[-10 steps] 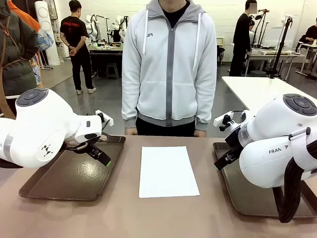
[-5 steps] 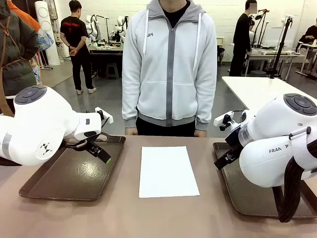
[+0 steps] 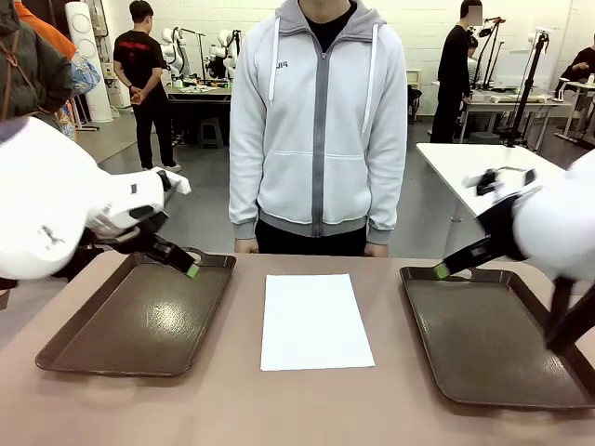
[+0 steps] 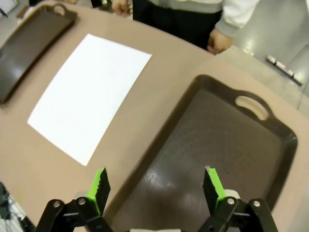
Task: Sort the A4 documents.
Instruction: Receive the A4 Paper.
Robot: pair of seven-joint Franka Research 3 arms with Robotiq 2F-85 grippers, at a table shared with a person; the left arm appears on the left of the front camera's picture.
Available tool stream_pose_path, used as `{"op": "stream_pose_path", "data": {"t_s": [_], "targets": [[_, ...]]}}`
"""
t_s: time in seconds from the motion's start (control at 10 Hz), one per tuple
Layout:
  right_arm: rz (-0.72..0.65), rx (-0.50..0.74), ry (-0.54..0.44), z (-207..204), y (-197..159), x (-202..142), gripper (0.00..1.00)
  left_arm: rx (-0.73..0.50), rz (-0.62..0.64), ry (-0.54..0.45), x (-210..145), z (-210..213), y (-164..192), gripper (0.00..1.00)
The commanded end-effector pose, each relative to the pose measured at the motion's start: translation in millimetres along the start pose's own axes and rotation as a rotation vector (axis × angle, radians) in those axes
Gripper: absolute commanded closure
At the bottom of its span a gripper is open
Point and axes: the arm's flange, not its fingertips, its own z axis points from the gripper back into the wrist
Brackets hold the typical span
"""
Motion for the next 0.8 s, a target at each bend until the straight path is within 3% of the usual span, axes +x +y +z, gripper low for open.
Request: {"op": "stream_pose_path", "data": {"t_s": [0.0,0.4,0.7], "targets": [[0.01,0.032,-0.025,31,-31,-6,0.0,-0.053,0.053,-0.038,-26,48,31,0.0],[0.021,0.069,-0.113,79,-44,-5,0.0,-0.127,0.129,-0.083,-41,105,51,0.0],[-0.038,0.122,-0.125,96,-57,-9,0.0,-0.132,0.064,-0.128,-53,124,58,0.0]]}}
